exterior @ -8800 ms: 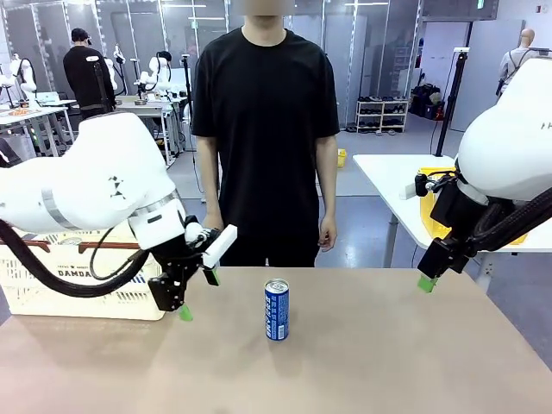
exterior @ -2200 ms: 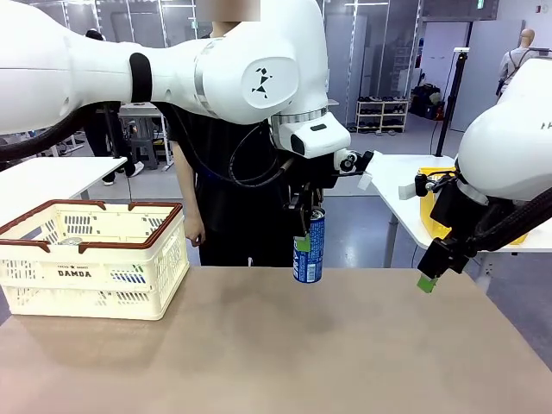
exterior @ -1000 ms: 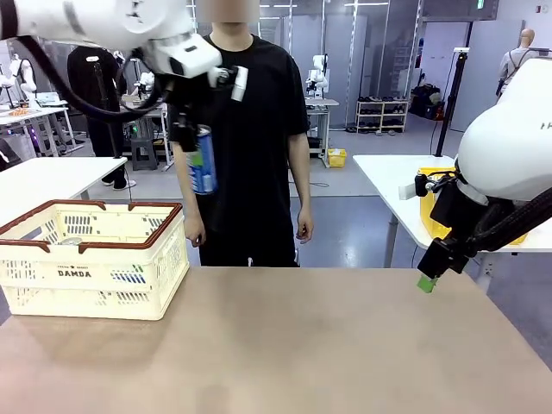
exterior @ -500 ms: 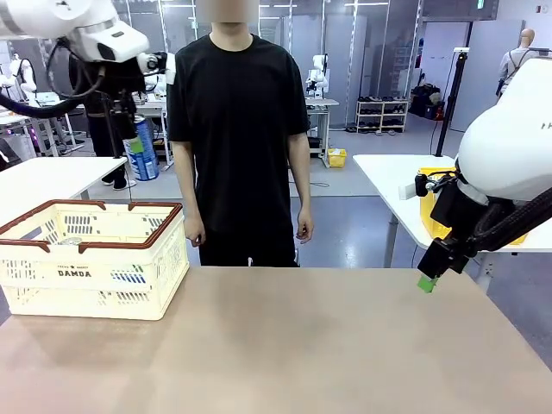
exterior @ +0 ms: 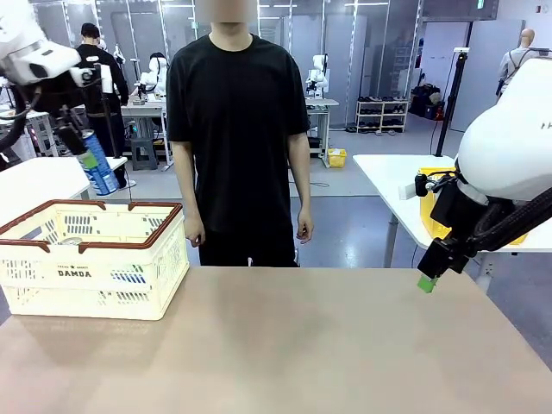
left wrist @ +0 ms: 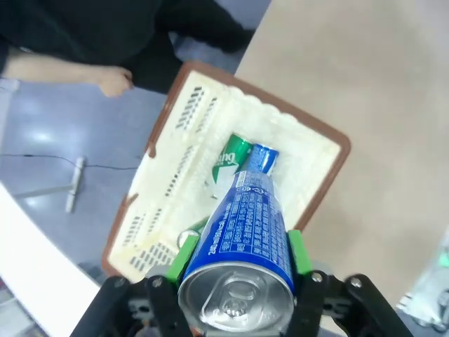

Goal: Place the drinks into the Shopping basket.
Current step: Pick up one drink and place it into the Shopping basket.

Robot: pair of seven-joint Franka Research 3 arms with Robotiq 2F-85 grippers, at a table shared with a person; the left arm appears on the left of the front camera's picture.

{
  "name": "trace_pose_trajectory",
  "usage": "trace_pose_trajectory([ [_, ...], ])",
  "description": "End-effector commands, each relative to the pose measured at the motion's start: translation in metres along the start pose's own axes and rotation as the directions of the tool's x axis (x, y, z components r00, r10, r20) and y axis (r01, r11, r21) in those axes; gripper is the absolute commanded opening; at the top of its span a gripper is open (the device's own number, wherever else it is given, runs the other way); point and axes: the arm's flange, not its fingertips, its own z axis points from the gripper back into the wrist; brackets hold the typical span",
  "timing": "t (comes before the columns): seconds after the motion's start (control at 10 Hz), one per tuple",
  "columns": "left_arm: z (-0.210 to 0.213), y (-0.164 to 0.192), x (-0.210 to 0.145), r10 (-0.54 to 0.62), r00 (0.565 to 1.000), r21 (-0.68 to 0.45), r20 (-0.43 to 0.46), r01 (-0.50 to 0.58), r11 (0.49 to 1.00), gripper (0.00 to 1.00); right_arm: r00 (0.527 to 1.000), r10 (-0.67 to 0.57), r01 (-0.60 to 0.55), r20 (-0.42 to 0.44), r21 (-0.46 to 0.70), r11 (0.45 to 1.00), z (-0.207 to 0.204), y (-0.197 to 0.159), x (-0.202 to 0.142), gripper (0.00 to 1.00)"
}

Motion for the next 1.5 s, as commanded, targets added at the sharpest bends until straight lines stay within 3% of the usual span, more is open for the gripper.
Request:
trace_pose_trajectory([
  [0.0, 0.004, -0.014, -0.032, 0.003, 0.998, -0.007, 0.063, -0.002, 1.000, 0.59, 1.000, 0.002, -0.002, 0.000, 0.001, 1.000, 0.000, 0.000, -0.001, 1.00],
  [0.4, 0.008, -0.001, -0.069, 0.056, 0.996, 0.000, -0.076, -0.056, 0.998, 0.59, 1.000, 0.002, -0.002, 0.000, 0.001, 1.000, 0.000, 0.000, -0.001, 1.00],
  [1.4, -0.002, 0.006, -0.076, 0.051, 0.996, -0.009, -0.077, -0.052, 0.999, 0.59, 1.000, 0.002, -0.002, 0.000, 0.001, 1.000, 0.000, 0.000, -0.001, 1.00],
])
